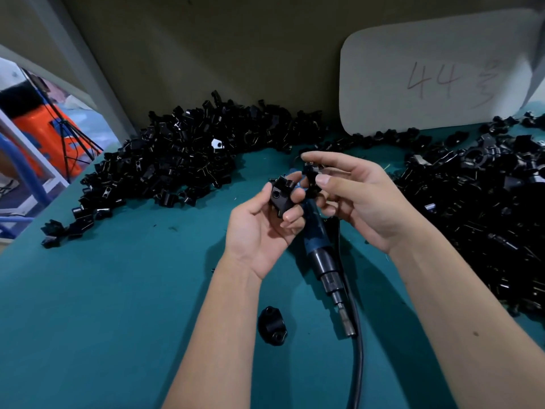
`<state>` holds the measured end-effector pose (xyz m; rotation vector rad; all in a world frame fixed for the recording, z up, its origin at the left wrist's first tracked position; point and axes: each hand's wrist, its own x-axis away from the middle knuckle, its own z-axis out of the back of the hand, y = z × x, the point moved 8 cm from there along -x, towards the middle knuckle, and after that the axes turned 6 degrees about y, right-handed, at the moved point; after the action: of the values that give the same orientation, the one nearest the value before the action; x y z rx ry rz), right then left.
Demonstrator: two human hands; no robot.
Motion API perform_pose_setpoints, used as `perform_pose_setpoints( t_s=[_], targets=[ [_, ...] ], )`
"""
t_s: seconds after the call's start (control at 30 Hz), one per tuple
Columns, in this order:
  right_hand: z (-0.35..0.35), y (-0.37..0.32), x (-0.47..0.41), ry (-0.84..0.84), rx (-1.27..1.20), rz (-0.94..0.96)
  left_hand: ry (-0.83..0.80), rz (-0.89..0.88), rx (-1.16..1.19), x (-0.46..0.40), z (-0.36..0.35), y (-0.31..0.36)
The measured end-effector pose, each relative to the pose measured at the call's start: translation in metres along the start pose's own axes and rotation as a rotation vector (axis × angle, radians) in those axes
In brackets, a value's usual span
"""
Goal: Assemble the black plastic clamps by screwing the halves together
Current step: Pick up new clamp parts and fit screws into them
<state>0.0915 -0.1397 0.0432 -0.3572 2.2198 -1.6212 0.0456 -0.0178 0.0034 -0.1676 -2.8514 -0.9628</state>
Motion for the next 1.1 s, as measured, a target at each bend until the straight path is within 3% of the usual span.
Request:
perform_pose_setpoints(
  t_s=[0.23,0.4,0.57,0.83,1.1],
  targets=[
    [0.002,-0.011,0.001,0.001,0.051,0.133,0.121,-0.069,0.017,-0.002,0.008,0.003],
    [0.01,-0.014,0.0,0.102,0.251,0.226,0.239,-0.172,0.05,-0.002,0.02,0.011],
    [0.007,-0.018,-0.001,0.079,0.382,0.31,0.293,-0.195,-0.02,-0.003,0.024,0.012],
    [0.017,-0.02,-0.001,0.125,0.304,0.254,0.142,-0.195,0.07,0.0,0.014,0.016],
    [0.03,-0.031,0.004,0.011,0.327,0.253,0.089,-0.518,-0.508,-0.001,-0.011,0.018]
  ],
)
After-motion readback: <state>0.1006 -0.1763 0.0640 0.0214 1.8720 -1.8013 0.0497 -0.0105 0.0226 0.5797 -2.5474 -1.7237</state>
